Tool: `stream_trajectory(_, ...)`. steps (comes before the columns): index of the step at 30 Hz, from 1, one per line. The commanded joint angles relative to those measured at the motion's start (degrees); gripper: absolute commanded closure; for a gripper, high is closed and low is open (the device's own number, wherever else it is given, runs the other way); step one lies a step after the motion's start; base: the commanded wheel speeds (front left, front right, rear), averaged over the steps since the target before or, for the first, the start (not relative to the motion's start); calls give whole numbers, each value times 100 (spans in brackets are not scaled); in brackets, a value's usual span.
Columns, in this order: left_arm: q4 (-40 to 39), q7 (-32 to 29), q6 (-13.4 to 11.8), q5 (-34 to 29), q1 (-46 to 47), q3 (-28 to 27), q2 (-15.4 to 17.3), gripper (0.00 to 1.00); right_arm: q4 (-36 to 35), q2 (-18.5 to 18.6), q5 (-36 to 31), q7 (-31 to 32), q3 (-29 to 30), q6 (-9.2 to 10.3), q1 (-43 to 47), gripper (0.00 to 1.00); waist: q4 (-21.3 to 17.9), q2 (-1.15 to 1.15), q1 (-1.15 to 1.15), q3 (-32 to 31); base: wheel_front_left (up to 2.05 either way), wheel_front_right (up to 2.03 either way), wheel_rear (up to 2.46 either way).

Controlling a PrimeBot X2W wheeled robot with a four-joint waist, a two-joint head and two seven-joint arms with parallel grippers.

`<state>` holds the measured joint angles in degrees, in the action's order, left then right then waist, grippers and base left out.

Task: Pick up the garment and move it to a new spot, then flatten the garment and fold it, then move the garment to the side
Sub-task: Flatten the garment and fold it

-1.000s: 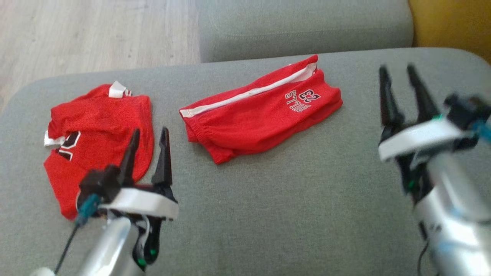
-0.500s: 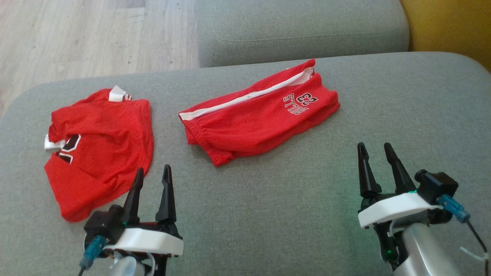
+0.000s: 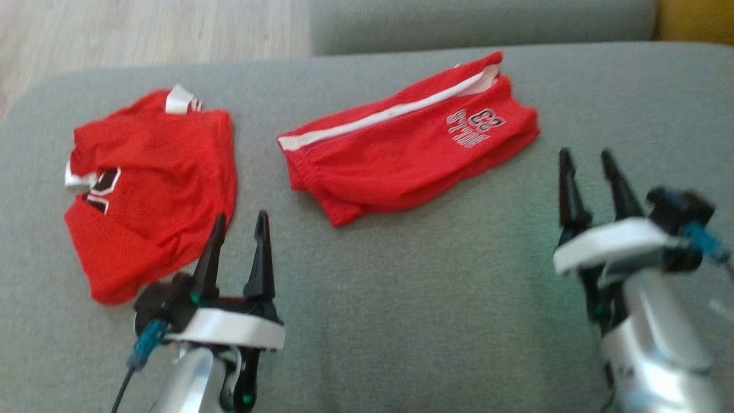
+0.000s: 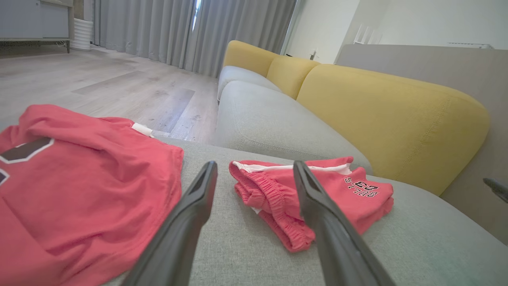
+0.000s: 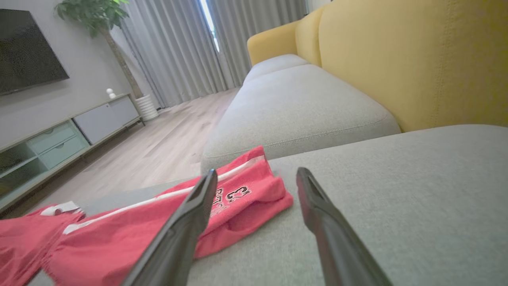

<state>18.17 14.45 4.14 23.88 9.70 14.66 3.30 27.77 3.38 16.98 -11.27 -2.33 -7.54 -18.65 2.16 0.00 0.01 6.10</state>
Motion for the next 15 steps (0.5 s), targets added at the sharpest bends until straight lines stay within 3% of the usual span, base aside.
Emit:
stream_trajectory(1,-139,54,52,-62,325,-158,3,0,-49,-49,-24,98,-1,5,-461,0,194,0,-1,275,0,0,0)
stream_trajectory(5,-76,54,90,-73,542,-51,-26,0,511,-49,-51,387,541,5,-1139,0,433,0,-1,590,0,0,0)
stream_trajectory(15,-34,54,55,245,989,424,-41,0,2321,75,-970,1012,2248,5,-2690,0,1034,0,-1,1166,0,0,0)
